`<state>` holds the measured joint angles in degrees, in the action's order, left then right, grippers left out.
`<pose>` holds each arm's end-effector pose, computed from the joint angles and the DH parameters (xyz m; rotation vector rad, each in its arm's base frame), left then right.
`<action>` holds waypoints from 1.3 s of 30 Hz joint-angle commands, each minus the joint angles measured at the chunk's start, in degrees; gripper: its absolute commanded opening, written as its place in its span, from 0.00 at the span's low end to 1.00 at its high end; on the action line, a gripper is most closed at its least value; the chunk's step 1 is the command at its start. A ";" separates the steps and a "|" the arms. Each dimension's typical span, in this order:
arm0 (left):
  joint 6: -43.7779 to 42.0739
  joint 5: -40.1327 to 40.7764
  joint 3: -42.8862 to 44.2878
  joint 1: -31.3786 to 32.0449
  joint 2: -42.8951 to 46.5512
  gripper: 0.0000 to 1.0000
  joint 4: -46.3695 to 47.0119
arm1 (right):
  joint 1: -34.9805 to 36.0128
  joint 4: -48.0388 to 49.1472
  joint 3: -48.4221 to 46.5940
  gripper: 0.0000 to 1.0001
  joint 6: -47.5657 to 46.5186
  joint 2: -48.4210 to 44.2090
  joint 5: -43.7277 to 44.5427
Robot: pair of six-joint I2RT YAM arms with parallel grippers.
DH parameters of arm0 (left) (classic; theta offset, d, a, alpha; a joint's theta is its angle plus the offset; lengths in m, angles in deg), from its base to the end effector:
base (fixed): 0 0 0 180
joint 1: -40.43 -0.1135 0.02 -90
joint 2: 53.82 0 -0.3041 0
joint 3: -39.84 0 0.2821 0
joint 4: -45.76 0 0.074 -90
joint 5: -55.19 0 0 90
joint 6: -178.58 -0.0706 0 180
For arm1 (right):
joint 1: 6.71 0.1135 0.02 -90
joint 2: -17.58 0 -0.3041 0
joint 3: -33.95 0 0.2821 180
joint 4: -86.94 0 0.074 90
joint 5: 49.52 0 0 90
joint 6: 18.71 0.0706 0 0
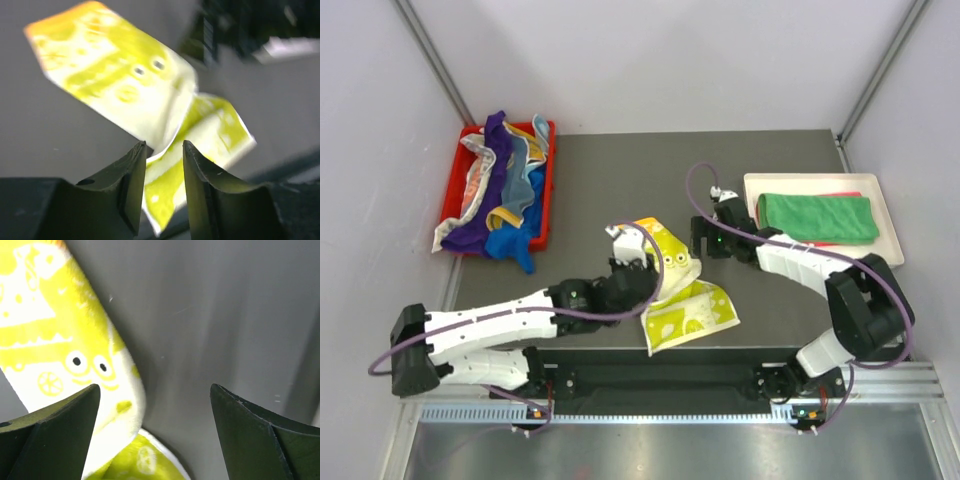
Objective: Fold and stack the towels
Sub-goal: Move the towel to the center of the board, then flatten out the crumpled towel
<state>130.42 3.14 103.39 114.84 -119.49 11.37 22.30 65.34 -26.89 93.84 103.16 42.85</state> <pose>0.1173 -0.2588 0.3030 0.2360 2.0858 -0.5096 0.3097 0.1684 0.1941 -0.1159 2.4093 0.3753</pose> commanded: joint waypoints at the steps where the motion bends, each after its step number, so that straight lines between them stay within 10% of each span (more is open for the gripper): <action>1: 7.56 5.33 1.13 -10.38 -0.95 0.41 -3.07 | 2.45 3.43 -3.39 0.90 2.32 2.48 0.88; 10: 2.19 -10.88 -2.49 -36.51 -15.34 0.43 10.06 | 4.56 7.04 -6.37 0.82 6.54 8.98 -4.57; 23: -3.00 -27.58 5.68 -50.24 -34.61 0.46 21.22 | 5.26 7.74 -7.61 0.30 7.78 11.89 0.26; 32: -2.03 -29.25 5.24 -50.68 -35.66 0.50 28.43 | 5.44 8.88 -6.64 0.30 5.84 11.80 0.44; 39: -2.03 -27.68 12.71 -50.68 -41.99 0.48 17.99 | 5.44 8.45 -8.57 0.48 3.83 13.47 0.35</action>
<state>128.70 -25.53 113.25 64.46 -160.10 33.25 26.83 71.87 -32.57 99.47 115.34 42.79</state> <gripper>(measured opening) 0.492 0.461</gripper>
